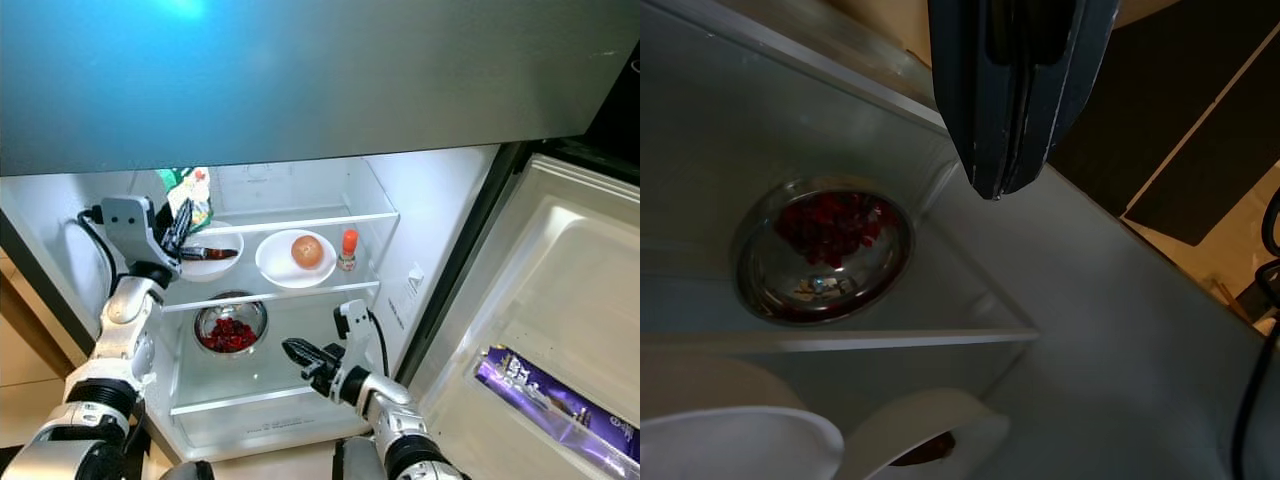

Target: Restocking fridge

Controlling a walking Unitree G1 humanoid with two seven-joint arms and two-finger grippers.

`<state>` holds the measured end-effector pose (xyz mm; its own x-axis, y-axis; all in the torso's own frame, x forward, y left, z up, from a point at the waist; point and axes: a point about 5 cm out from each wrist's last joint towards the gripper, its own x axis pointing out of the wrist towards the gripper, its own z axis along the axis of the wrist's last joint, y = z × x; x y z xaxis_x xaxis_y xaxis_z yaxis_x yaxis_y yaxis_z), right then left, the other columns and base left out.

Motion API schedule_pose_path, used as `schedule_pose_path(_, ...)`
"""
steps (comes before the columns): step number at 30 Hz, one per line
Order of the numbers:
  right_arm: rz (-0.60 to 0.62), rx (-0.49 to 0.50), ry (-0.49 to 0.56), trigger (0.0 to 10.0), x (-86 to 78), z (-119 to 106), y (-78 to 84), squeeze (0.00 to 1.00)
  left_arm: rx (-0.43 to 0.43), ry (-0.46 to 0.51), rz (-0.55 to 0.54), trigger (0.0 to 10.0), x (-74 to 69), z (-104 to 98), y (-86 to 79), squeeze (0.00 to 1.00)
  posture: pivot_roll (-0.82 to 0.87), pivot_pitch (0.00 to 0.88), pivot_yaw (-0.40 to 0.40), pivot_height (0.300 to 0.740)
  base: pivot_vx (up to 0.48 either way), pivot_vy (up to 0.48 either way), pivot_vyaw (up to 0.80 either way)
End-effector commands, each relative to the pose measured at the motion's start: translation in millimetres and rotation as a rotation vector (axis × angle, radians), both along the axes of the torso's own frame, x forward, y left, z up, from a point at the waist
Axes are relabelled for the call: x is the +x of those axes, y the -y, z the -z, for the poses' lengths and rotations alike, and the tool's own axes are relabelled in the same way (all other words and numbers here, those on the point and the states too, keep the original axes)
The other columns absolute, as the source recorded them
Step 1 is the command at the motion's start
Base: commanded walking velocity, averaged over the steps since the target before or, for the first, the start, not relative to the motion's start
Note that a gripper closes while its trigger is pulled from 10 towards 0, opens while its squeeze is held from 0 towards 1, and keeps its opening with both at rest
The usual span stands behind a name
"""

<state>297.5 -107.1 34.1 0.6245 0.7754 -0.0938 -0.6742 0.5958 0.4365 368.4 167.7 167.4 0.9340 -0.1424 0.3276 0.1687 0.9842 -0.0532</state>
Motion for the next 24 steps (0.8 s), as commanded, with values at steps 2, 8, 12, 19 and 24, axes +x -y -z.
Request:
schedule_pose_path(2, 0.002, -0.008, -0.001, 10.0, -2.0, 2, -0.4, 0.00, -0.024, -0.044, -0.013, 10.0, 2.1, 6, -10.7, 0.00, -0.11, 0.000, -0.023, 0.600, 0.000, 0.000, 0.00)
schedule_pose_path(8, 0.004, -0.007, -0.002, 10.0, -2.5, 2, -0.5, 0.00, -0.048, -0.035, 0.015, 10.0, 7.9, -1, -9.8, 0.00, -0.11, 0.000, -0.022, 0.600, 0.000, 0.000, 0.00)
schedule_pose_path(12, 0.007, -0.006, -0.001, 10.0, -2.2, 2, -1.4, 0.00, -0.042, -0.023, 0.033, 10.0, 12.0, -8, -6.5, 0.00, -0.11, 0.000, -0.022, 0.600, 0.000, 0.000, 0.00)
schedule_pose_path(19, 0.003, -0.002, 0.001, 10.0, -2.0, 1, -3.3, 0.00, -0.024, -0.006, 0.040, 10.0, 18.9, -21, -9.8, 0.00, -0.11, 0.000, -0.024, 0.600, 0.000, 0.000, 0.00)
schedule_pose_path(24, 0.000, -0.002, 0.002, 10.0, -2.4, 1, -3.7, 0.00, -0.006, 0.016, 0.031, 10.0, 23.4, -34, -14.1, 0.00, -0.11, 0.000, -0.027, 0.600, 0.000, 0.000, 0.00)
